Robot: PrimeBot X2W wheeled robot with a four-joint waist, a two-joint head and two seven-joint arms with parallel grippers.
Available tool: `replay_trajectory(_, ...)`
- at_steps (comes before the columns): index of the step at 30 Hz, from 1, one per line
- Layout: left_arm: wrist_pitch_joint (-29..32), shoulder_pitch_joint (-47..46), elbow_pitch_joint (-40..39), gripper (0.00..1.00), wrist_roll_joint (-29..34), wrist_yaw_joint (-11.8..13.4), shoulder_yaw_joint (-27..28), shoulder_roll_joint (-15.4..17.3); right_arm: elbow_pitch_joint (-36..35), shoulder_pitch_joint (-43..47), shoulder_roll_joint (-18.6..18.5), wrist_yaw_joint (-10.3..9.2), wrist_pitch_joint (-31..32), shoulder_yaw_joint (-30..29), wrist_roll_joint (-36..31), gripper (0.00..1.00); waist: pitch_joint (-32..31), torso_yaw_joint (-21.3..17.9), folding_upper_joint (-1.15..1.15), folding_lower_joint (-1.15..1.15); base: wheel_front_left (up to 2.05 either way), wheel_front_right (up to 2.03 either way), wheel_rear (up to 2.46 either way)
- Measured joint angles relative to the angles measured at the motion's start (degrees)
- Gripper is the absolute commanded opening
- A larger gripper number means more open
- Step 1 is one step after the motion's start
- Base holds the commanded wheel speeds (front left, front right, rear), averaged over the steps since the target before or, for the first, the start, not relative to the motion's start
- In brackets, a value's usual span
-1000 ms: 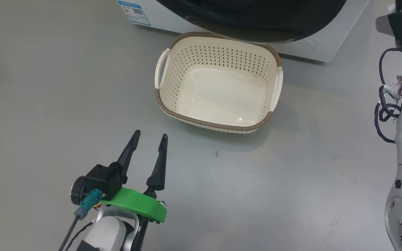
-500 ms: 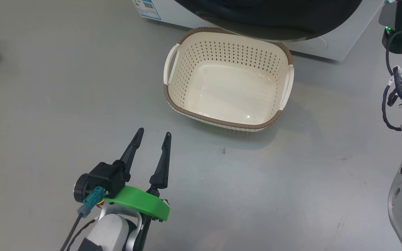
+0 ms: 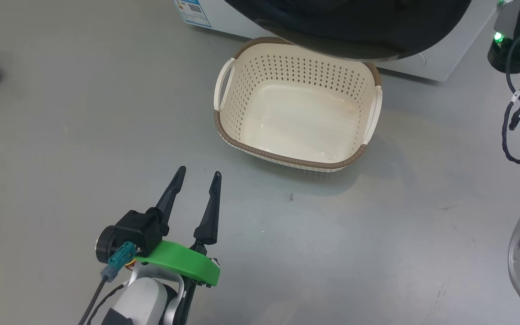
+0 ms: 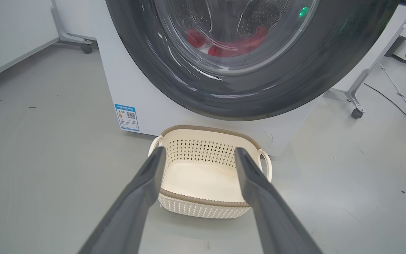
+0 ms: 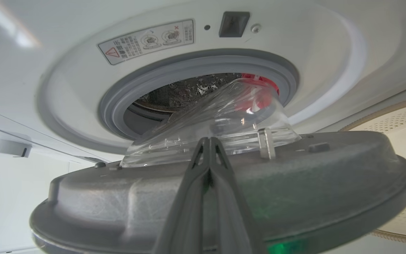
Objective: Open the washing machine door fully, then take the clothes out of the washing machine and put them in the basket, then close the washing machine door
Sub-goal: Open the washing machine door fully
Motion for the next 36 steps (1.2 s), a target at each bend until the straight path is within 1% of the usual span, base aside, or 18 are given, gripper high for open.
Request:
replay_trajectory(12,0.0,0.0,0.8,1.00,0.0,0.3,0.0,0.0,4.1,0.1,-0.1,-0.49,3.3,0.1,1.5,0.00,-1.3,0.1,0.00,0.00,0.00,0.00,0.00)
replay_trajectory(25,0.0,0.1,1.2,1.00,0.0,0.5,0.3,0.0,7.4,3.3,0.9,-0.48,4.6,0.2,3.7,0.00,-4.4,-0.8,0.00,0.00,0.00,0.00,0.00)
replay_trajectory(29,0.0,0.1,1.4,1.00,0.0,0.5,0.6,0.0,8.0,4.1,1.0,-0.36,5.1,0.5,4.0,0.00,-5.4,-1.2,0.00,0.00,0.00,0.00,0.00)
replay_trajectory(36,0.0,0.3,2.1,1.00,0.1,0.5,0.9,0.0,9.2,5.7,1.3,0.42,6.4,1.6,5.0,0.00,-7.3,-1.8,0.00,0.00,0.00,0.00,0.00)
